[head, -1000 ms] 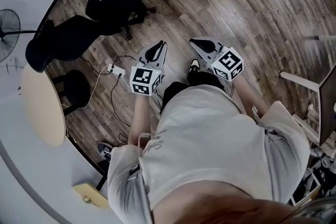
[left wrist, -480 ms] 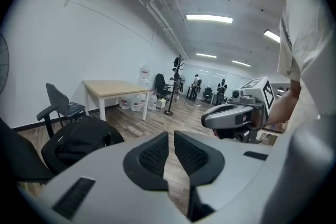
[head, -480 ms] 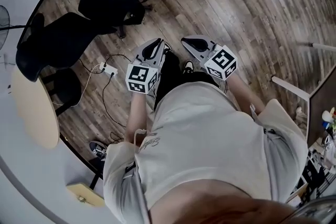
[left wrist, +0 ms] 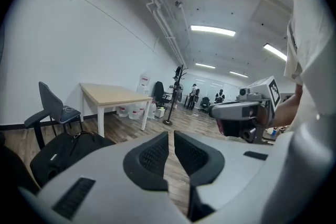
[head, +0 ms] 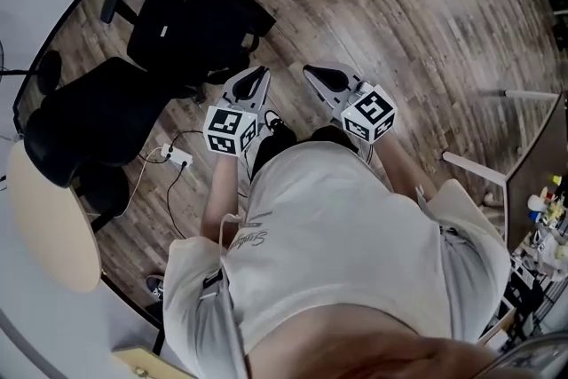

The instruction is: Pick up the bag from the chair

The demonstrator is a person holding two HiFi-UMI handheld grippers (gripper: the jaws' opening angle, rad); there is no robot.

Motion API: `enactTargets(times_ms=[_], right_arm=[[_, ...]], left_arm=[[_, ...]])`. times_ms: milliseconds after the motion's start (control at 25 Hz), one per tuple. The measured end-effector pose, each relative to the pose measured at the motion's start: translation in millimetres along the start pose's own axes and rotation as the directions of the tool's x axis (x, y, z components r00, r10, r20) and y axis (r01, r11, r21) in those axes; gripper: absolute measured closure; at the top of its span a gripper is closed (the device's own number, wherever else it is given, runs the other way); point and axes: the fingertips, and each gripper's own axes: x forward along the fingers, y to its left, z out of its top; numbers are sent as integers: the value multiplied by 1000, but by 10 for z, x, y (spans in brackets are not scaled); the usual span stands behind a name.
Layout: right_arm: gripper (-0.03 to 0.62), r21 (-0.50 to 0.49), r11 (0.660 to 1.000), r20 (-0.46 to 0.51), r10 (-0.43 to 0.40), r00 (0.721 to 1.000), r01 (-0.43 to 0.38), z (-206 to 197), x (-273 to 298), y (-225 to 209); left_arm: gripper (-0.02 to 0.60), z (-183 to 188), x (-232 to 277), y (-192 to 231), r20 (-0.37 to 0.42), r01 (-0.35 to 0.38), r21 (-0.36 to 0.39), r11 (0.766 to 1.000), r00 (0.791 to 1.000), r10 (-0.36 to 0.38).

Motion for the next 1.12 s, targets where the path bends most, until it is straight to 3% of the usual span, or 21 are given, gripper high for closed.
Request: enactTargets(times_ms=[120,400,560,840,1120], right_arm=[[599,32,999,22,7,1000,-7,159,247,5],[599,29,999,-50,-16,999,17,204,560,-268],[599,92,996,-2,-6,1000,6,327,737,-413],[599,67,992,-44,111,993,-108,361,1260,-616],[599,8,965,-102,261,960,-261,375,1864,-940]], left_arm=[[538,91,56,311,17,2,-15,1000,1000,-1],[538,104,102,734,21,-11,-59,998,1000,13],[538,39,120,930,28,-33,-77,996,999,35],[538,73,52,1292,33,-151,-125,981,987,156],[538,199,64,1714,6,-298,-152,942,953,302]])
